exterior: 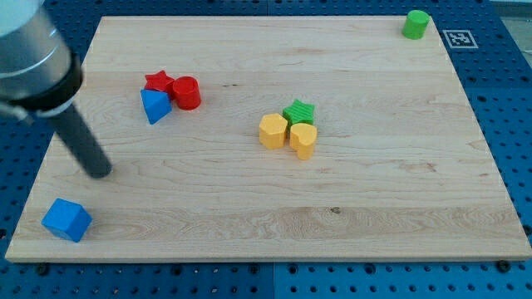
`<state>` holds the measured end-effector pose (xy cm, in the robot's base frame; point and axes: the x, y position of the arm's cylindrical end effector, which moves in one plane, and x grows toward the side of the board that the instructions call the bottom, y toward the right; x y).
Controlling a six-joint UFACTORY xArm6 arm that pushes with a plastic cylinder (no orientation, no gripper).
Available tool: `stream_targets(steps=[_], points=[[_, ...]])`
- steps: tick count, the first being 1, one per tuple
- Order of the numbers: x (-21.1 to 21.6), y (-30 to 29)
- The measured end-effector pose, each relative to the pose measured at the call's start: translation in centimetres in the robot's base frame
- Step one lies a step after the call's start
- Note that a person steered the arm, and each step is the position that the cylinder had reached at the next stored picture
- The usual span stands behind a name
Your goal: Separate the group of blocks
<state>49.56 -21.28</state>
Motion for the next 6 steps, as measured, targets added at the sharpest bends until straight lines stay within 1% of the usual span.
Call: stream_targets(steps=[1,2,3,4,6], points=[[-4.0,0.7],[-4.8,0.7],[-8.5,2.8],[-10.6,6.5],[-16.7,14.8]])
